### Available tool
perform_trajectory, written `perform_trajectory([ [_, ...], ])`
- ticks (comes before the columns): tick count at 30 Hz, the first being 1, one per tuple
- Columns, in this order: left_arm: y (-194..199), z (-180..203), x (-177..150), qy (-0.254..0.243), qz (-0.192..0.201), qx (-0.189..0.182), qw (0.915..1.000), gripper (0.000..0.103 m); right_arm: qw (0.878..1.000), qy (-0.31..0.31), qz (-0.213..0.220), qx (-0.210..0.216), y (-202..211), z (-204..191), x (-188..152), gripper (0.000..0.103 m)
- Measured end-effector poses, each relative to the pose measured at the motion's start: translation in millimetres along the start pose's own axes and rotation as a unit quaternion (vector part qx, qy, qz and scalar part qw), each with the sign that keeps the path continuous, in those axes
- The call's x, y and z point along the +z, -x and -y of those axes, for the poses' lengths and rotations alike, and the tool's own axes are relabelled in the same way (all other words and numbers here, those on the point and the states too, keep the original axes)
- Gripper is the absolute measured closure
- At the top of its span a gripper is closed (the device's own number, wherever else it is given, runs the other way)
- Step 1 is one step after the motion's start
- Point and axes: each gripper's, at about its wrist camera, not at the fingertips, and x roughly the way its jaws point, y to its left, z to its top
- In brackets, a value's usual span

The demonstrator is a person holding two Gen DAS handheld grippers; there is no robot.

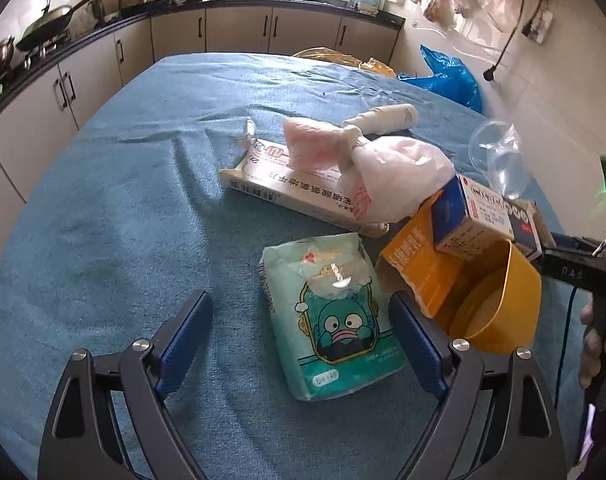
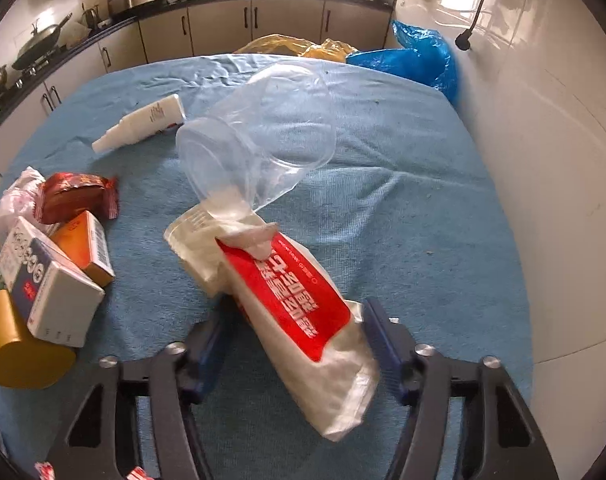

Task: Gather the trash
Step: 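Grasp teal wipe pack with left tool while right tool grasps white-red bread bag, then carry wipe pack to red basket with left tool while right drops bread bag there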

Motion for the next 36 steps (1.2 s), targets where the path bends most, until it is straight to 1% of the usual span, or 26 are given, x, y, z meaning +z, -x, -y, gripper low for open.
perform_trajectory([
  [2,3,3,-1,-0.013,0.004,0.009,0.9999,0.036,1.000,-0.003,-0.004,-0.001,2,-1,0,0.045],
  [3,6,3,-2,-0.015,0.003,-0.002,0.9999,0.063,1.000,-0.004,-0.004,-0.002,4,-2,-1,0.049],
  [4,7,2,-1,-0.012,-0.003,-0.012,0.9999,0.076,1.000,-0.005,-0.003,0.000,7,-3,-2,0.049],
  [5,10,0,-1,-0.003,-0.010,-0.021,0.9997,0.080,1.000,-0.005,-0.002,0.000,10,-4,-3,0.050],
  [7,16,-3,-3,0.000,-0.007,-0.024,0.9997,0.085,1.000,-0.008,0.003,0.003,20,-7,-6,0.052],
  [10,30,-7,-11,0.002,0.001,-0.022,0.9997,0.089,1.000,-0.014,0.014,0.011,34,-10,-10,0.052],
  [15,64,-22,-30,0.016,0.023,-0.024,0.9993,0.090,0.999,-0.017,0.036,0.019,66,-15,-25,0.052],
  [18,84,-33,-42,0.025,0.038,-0.024,0.9987,0.090,0.998,-0.023,0.048,0.039,86,-19,-37,0.052],
  [23,115,-40,-62,0.031,0.063,-0.015,0.9974,0.090,0.996,-0.026,0.054,0.071,107,-30,-53,0.051],
  [28,135,-51,-78,0.046,0.078,-0.003,0.9959,0.090,0.993,-0.019,0.059,0.104,124,-51,-69,0.051],
  [32,151,-66,-91,0.068,0.087,0.010,0.9938,0.090,0.990,-0.002,0.064,0.125,135,-73,-77,0.051],
  [36,165,-83,-103,0.091,0.100,0.035,0.9902,0.090,0.987,0.021,0.065,0.147,141,-103,-85,0.051],
])
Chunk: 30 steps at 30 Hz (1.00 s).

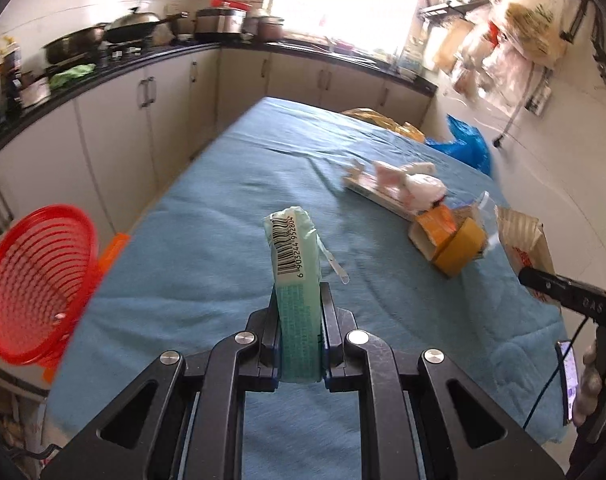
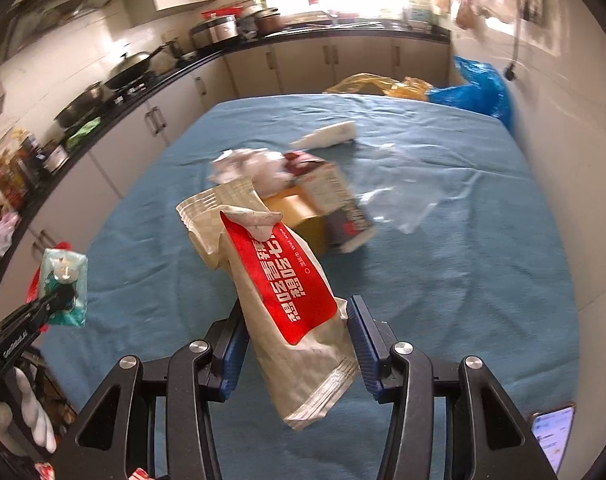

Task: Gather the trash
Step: 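Carry wipe pack to red basket with left tool while right drops bread bag there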

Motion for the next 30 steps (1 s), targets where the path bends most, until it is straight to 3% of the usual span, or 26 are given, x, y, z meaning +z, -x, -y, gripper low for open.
perform_trajectory([
  [15,43,-89,-18,0.064,0.040,0.119,0.9901,0.089,0.994,0.091,-0.015,0.065,-25,-121,-14,0.051],
  [30,69,-185,-19,0.118,0.066,0.179,0.9745,0.089,0.973,0.175,-0.038,0.149,-64,-266,-7,0.051],
])
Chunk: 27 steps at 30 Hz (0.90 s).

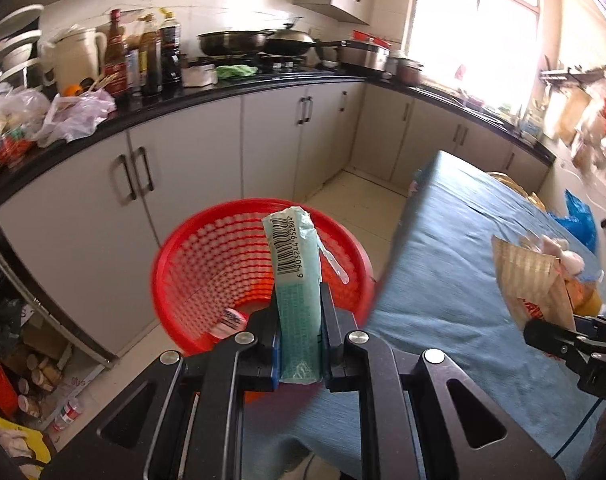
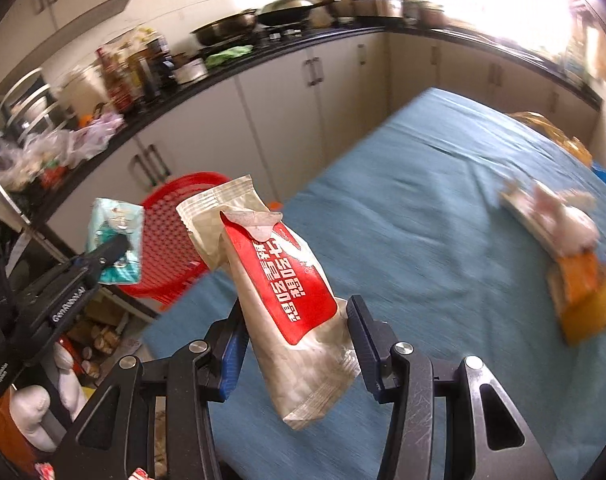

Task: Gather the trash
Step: 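Carry wipe pack to red basket with left tool while right drops bread bag there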

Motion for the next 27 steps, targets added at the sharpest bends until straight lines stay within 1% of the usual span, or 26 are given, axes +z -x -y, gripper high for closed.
perform_trajectory([
  [7,-12,-46,23,0.023,0.003,0.009,0.9997,0.089,0.998,0.021,0.000,0.053,-36,-49,31,0.051],
  [11,-23,-54,31,0.029,-0.003,0.005,0.9996,0.089,0.996,0.022,0.001,0.082,-59,-70,49,0.051],
  [14,-36,-58,35,0.036,-0.009,-0.003,0.9993,0.089,0.995,0.014,0.001,0.097,-74,-76,59,0.050],
  [15,-39,-58,36,0.037,-0.010,-0.005,0.9992,0.089,0.995,0.010,0.003,0.104,-79,-77,62,0.049],
  [17,-45,-59,38,0.040,-0.013,-0.008,0.9991,0.084,0.993,-0.001,0.006,0.120,-88,-77,67,0.048],
  [18,-48,-59,38,0.042,-0.015,-0.012,0.9989,0.076,0.992,-0.004,0.006,0.125,-92,-77,70,0.044],
  [19,-49,-59,38,0.044,-0.016,-0.014,0.9988,0.063,0.991,-0.009,0.005,0.130,-95,-76,71,0.037],
  [21,-47,-59,37,0.047,-0.009,-0.017,0.9987,0.050,0.991,-0.016,0.008,0.136,-97,-75,72,0.033],
  [27,-39,-49,33,0.032,-0.003,-0.002,0.9995,0.048,0.993,-0.023,0.013,0.118,-88,-60,66,0.032],
])
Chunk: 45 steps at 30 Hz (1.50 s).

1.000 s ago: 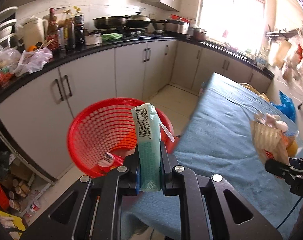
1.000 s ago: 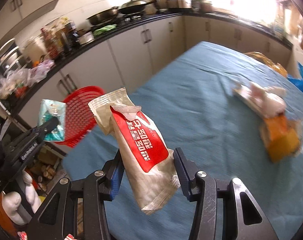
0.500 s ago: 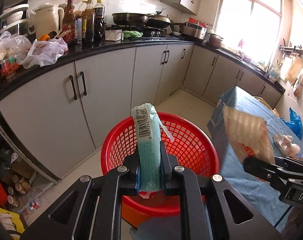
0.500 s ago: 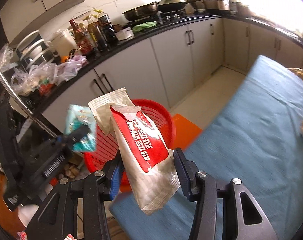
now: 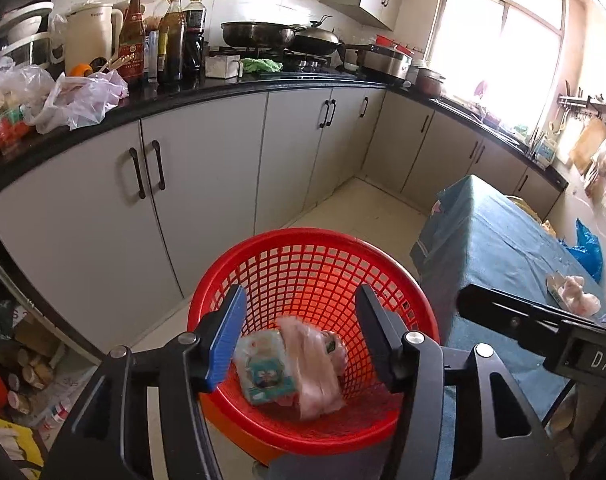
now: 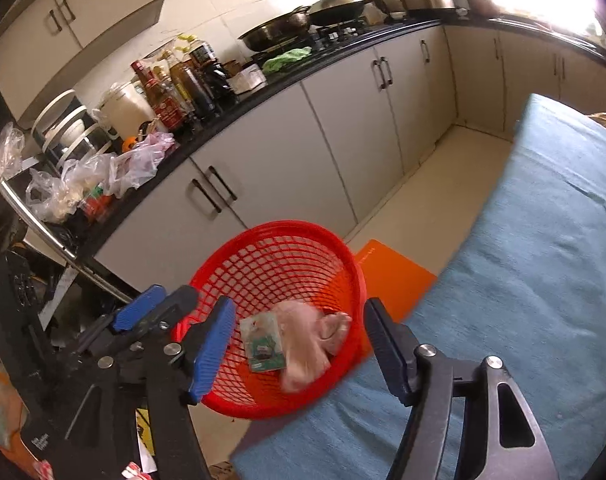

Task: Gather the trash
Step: 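Carry wipe pack to red basket with left tool while right drops bread bag there, then grasp yellow tape roll with left tool while right tool grasps clear plastic cup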

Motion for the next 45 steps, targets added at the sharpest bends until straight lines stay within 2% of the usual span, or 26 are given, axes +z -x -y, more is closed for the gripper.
perform_trajectory([
  [7,20,27,-9,-0.039,0.022,0.028,0.9986,0.042,0.999,-0.018,0.020,-0.033,39,35,-21,0.032],
  [10,29,41,-12,-0.057,0.032,0.037,0.9972,0.040,0.997,-0.022,0.047,-0.051,62,50,-35,0.029],
  [13,39,56,-16,-0.071,0.039,0.036,0.9961,0.039,0.995,-0.032,0.071,-0.057,85,64,-47,0.026],
  [17,51,78,-23,-0.087,0.044,0.027,0.9949,0.036,0.994,-0.047,0.073,-0.061,115,84,-66,0.026],
  [23,64,118,-34,-0.116,0.035,-0.017,0.9925,0.033,0.989,-0.067,0.083,-0.100,164,119,-101,0.027],
  [27,66,158,-42,-0.144,0.018,-0.070,0.9869,0.031,0.981,-0.092,0.102,-0.138,208,152,-126,0.027],
  [32,63,200,-47,-0.155,-0.013,-0.133,0.9788,0.030,0.966,-0.134,0.126,-0.183,254,197,-149,0.026],
  [38,57,261,-57,-0.193,-0.025,-0.178,0.9647,0.030,0.943,-0.194,0.154,-0.222,295,256,-162,0.026],
  [45,43,330,-75,-0.252,-0.049,-0.235,0.9374,0.030,0.927,-0.250,0.172,-0.222,308,306,-156,0.026],
])
